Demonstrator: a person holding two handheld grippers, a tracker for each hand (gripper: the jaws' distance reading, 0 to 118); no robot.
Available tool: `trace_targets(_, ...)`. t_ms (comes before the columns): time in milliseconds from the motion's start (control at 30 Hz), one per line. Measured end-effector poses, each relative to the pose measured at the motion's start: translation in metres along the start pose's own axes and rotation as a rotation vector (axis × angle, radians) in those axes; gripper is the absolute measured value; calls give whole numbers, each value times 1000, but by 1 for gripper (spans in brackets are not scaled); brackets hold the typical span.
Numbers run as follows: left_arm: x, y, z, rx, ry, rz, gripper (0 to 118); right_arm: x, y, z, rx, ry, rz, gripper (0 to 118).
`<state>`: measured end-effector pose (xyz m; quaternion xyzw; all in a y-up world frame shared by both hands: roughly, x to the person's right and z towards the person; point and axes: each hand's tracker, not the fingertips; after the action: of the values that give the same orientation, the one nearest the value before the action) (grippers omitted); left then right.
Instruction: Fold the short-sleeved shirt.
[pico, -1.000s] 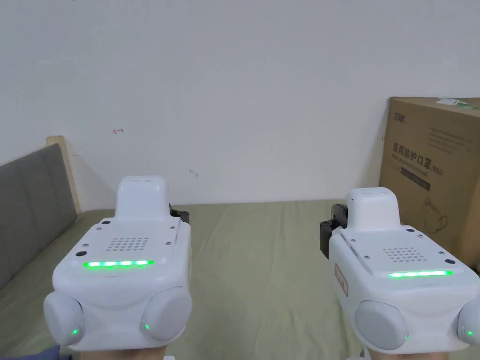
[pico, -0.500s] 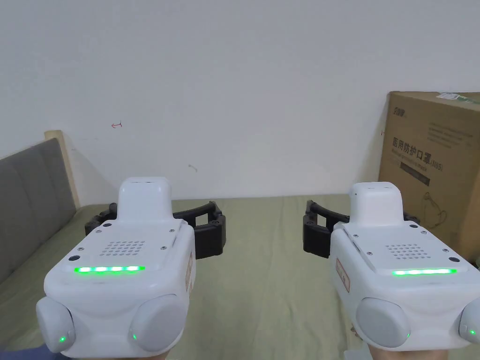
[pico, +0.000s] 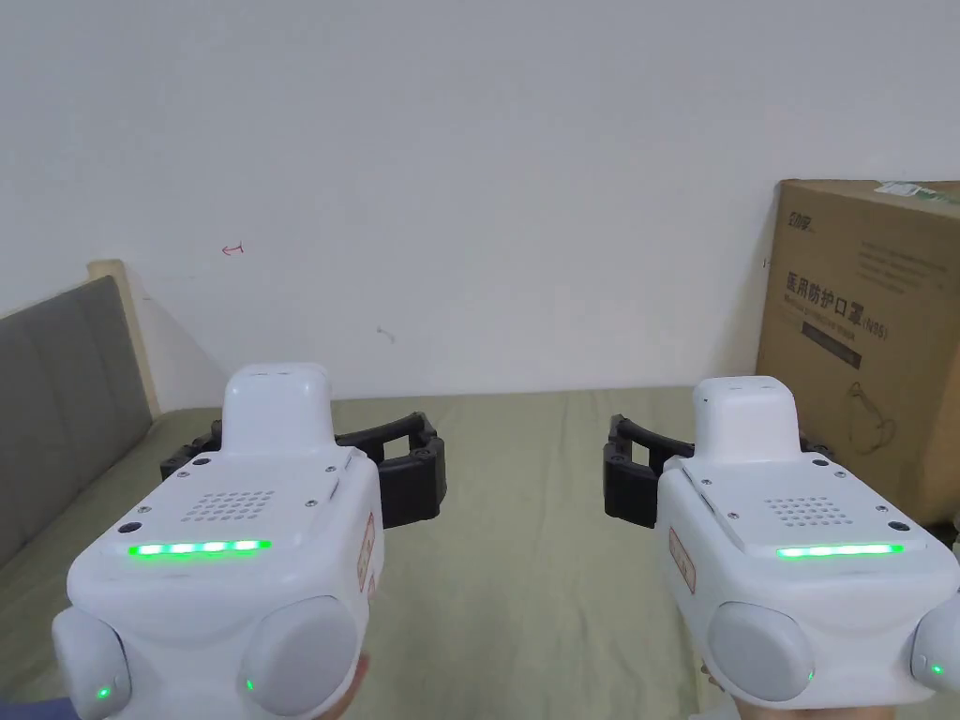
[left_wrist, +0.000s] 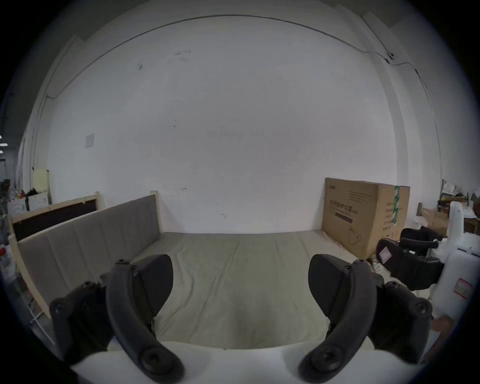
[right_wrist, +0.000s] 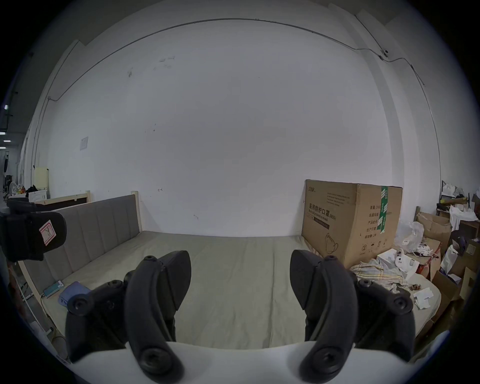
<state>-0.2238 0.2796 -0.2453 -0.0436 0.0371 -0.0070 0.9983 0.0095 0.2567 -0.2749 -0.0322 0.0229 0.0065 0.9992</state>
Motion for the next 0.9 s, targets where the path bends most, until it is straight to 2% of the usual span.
trace_targets(100,4,0,-2,-19,66,-40,108,0,-2,-1,-5,4,-1,84)
trace_targets(233,-1,-4,-7,-59,0,-6,108,-1,-3,-3,-7,4,5,84)
trace_targets(433,3,-8,-11,-85,51,-65,108,1,-2,-3,-12,3,0,84)
trace_targets(633,-1,-6,-11,-102,-1,7,108,0,-3,-3,-14,3,8,84)
trace_targets(767,-1,-6,-8,-96,21,-47,108,1,-4,-2,-19,13,15,84)
trace_targets(900,0,-2,-4,-104,31,-32,108,2,-4,-2,-21,9,9,84)
